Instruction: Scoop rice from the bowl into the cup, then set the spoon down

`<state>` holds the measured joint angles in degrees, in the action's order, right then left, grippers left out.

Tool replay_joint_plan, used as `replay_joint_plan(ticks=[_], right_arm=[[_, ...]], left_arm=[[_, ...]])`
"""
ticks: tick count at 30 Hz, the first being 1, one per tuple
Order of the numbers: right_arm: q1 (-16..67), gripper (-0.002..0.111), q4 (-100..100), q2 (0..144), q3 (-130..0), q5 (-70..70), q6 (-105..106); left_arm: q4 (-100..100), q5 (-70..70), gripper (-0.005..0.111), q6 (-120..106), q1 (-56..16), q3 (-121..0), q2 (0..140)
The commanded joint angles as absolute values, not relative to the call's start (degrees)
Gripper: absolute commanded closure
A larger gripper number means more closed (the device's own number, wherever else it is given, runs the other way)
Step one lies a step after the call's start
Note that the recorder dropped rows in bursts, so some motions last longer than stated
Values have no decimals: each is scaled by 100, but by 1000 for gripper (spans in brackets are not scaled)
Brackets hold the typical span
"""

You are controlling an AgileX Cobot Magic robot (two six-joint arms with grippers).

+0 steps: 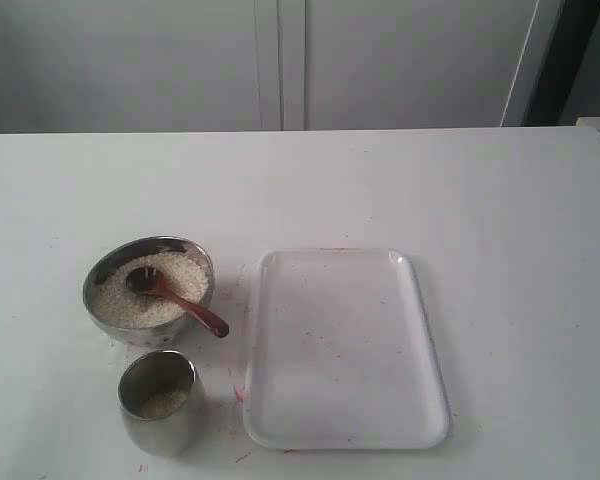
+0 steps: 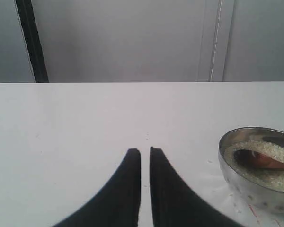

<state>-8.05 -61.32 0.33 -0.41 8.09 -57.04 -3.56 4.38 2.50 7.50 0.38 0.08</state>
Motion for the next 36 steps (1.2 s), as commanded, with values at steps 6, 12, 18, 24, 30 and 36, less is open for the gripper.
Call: replay_joint_plan(ticks=[6, 12, 18, 24, 30, 36], right_arm=[[-798, 108, -6113, 0, 0, 1638, -7170], [-798, 108, -6113, 0, 0, 2113, -7231], [-798, 108, -6113, 0, 0, 2239, -8464], [-798, 108, -6113, 0, 0, 2139, -8622], [-798, 108, -6207, 0, 0, 1801, -9354], [-798, 108, -8353, 140, -569, 1937, -11674]], left_arm=[[-383, 466, 92, 281, 726, 0, 0], [-383, 466, 92, 281, 726, 0, 0], [-383, 466, 92, 281, 726, 0, 0], [-383, 466, 92, 281, 726, 0, 0], [-383, 466, 92, 281, 726, 0, 0], [-383, 466, 92, 281, 726, 0, 0]])
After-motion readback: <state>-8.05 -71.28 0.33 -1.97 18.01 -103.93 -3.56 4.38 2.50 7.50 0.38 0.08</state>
